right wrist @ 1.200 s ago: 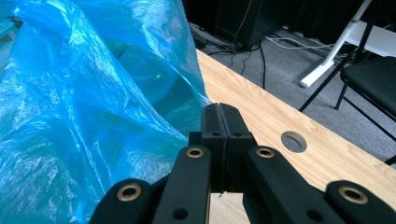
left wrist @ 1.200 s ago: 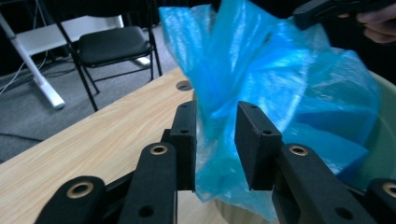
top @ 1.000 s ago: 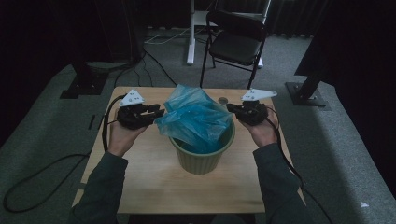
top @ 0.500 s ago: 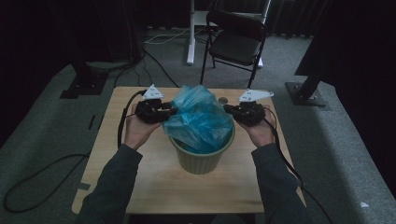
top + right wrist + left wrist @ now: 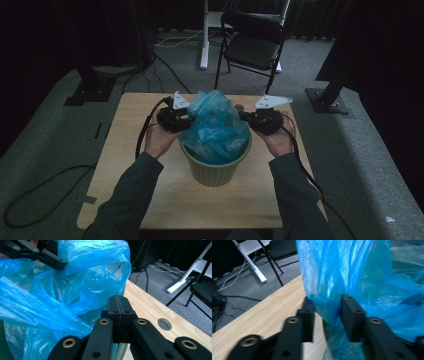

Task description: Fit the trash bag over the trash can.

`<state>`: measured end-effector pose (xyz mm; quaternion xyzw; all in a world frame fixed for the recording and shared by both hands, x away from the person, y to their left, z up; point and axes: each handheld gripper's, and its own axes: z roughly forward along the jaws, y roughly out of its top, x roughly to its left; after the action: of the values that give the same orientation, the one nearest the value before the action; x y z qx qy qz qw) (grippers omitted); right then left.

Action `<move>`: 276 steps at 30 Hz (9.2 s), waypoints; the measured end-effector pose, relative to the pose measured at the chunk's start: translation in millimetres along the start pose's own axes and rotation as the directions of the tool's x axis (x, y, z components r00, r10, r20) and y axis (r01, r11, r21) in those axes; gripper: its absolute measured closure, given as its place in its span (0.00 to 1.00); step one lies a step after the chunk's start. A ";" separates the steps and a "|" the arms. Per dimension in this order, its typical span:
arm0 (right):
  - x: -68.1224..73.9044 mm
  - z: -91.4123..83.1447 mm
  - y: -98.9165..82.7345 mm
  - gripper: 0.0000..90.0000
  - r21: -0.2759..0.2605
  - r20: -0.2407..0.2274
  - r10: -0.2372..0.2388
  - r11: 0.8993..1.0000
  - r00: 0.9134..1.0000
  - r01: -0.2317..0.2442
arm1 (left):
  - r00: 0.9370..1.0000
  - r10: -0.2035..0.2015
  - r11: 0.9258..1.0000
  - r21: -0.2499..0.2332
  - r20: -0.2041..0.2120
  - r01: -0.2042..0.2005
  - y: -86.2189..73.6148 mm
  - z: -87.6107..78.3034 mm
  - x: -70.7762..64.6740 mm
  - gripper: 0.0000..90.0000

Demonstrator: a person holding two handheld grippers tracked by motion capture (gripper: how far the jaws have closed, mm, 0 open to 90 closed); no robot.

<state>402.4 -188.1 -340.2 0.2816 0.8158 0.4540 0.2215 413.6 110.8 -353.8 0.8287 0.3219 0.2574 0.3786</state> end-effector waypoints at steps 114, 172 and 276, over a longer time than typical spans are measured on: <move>-24.8 29.1 -8.8 0.99 0.103 0.111 0.076 0.991 0.991 -0.088 | 0.991 0.029 0.997 0.069 -0.130 -0.020 3.1 27.1 14.3 0.93; -27.4 20.1 -13.3 0.99 0.072 0.104 0.099 0.992 0.990 -0.107 | 0.996 0.040 0.999 -0.019 -0.076 -0.042 0.1 6.0 1.8 0.92; 4.2 1.8 -66.6 0.99 0.156 0.022 0.055 0.986 0.998 -0.058 | 0.988 -0.154 0.987 -0.029 0.028 0.155 -86.9 -28.0 8.6 0.99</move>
<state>383.2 -212.8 -399.2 0.3251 0.8386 0.3923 0.1929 371.2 174.0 -405.0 0.7985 0.3763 0.2216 0.4142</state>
